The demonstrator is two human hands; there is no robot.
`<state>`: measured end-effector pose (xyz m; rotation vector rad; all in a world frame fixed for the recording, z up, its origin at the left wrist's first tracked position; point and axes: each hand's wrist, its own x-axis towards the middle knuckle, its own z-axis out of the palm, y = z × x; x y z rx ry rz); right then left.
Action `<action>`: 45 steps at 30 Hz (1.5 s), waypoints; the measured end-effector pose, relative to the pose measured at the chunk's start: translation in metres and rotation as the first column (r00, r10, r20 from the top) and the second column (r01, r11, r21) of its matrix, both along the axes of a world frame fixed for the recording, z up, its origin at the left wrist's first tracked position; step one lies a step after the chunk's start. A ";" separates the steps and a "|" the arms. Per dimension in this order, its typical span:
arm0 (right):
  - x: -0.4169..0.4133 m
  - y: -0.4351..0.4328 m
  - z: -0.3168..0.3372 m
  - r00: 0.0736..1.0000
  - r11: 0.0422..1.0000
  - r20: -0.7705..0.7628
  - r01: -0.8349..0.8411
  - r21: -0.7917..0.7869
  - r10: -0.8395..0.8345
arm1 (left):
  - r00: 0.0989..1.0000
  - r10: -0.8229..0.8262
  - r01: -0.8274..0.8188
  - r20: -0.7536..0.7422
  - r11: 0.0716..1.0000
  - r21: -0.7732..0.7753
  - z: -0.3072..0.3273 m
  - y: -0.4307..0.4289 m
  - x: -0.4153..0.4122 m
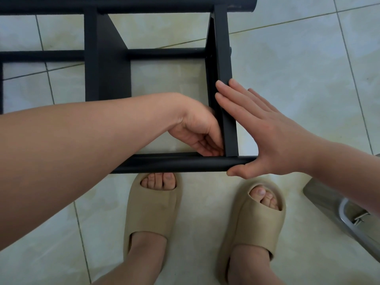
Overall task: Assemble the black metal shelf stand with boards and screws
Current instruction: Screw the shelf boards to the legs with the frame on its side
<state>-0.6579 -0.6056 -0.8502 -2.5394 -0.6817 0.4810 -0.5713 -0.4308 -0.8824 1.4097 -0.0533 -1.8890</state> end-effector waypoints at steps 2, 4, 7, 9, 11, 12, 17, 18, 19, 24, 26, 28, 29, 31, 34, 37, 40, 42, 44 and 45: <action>0.000 0.000 0.000 1.000 1.000 0.002 0.000 0.001 0.000 | 1.000 0.005 -0.005 0.011 1.000 -0.010 0.001 0.000 0.000; -0.001 0.001 -0.001 1.000 1.000 0.005 -0.001 0.003 0.001 | 1.000 0.023 -0.023 0.002 1.000 -0.020 0.001 0.001 -0.001; -0.001 0.001 0.000 1.000 1.000 0.003 0.001 0.007 -0.001 | 0.999 0.046 -0.047 -0.024 0.999 -0.022 0.001 0.002 -0.001; -0.001 0.000 0.000 1.000 1.000 -0.001 0.003 0.008 -0.003 | 0.998 0.043 -0.044 -0.040 0.999 -0.014 0.001 0.003 -0.001; -0.001 0.000 0.000 1.000 1.000 -0.003 0.002 0.007 -0.002 | 0.998 0.016 -0.016 -0.059 1.000 0.003 0.002 0.004 -0.001; -0.001 0.001 0.000 1.000 1.000 -0.003 0.001 0.006 -0.001 | 0.998 -0.001 0.002 -0.065 1.000 0.011 0.002 0.004 -0.002; -0.001 0.001 0.001 1.000 1.000 -0.002 0.004 0.007 -0.004 | 0.998 -0.053 0.054 -0.021 0.998 0.031 0.003 0.001 0.003; -0.001 0.000 0.001 1.000 1.000 -0.001 0.004 0.007 -0.004 | 0.998 -0.065 0.065 -0.006 0.998 0.028 0.004 0.000 0.004; -0.001 0.000 0.001 1.000 1.000 0.000 0.003 0.007 -0.003 | 0.998 -0.070 0.070 0.007 0.997 0.028 0.004 -0.001 0.005; -0.001 0.000 -0.001 1.000 1.000 0.007 0.003 0.019 -0.003 | 0.999 -0.028 0.029 0.044 0.999 -0.022 0.004 0.000 0.002; -0.001 0.000 -0.001 1.000 1.000 0.009 0.001 0.022 -0.001 | 0.999 0.016 -0.014 0.033 0.999 -0.050 0.003 0.002 -0.001; -0.001 0.000 -0.002 1.000 1.000 0.010 0.001 0.020 -0.001 | 0.998 0.061 -0.060 0.010 0.995 -0.074 0.003 0.004 -0.005; -0.001 0.000 -0.002 1.000 1.000 0.011 0.001 0.020 -0.001 | 0.997 0.079 -0.078 0.005 0.993 -0.085 0.003 0.005 -0.007; -0.001 0.000 -0.002 1.000 1.000 0.009 0.001 0.023 -0.002 | 0.994 0.105 -0.104 0.008 0.989 -0.106 0.001 0.007 -0.011; -0.001 0.000 -0.002 1.000 1.000 0.008 0.001 0.021 -0.001 | 0.990 0.138 -0.136 0.003 0.983 -0.122 -0.002 0.010 -0.014; -0.001 0.000 -0.002 1.000 1.000 0.004 0.000 0.016 0.000 | 0.991 0.129 -0.132 -0.028 0.985 -0.115 -0.003 0.012 -0.013; -0.001 0.000 -0.001 1.000 1.000 0.007 -0.001 0.015 0.001 | 0.998 0.059 -0.061 -0.027 0.995 -0.074 -0.002 0.011 -0.010; -0.001 0.001 -0.001 1.000 1.000 0.012 0.000 0.016 -0.001 | 1.000 0.017 -0.016 0.005 0.999 -0.029 -0.001 0.009 -0.008; -0.001 0.001 -0.001 1.000 1.000 0.016 -0.001 0.016 0.001 | 1.000 0.001 -0.001 0.028 1.000 0.009 0.000 0.005 -0.005; -0.001 0.001 -0.001 1.000 1.000 0.016 -0.001 0.016 0.000 | 0.999 -0.009 0.008 0.041 1.000 0.021 0.001 0.004 -0.003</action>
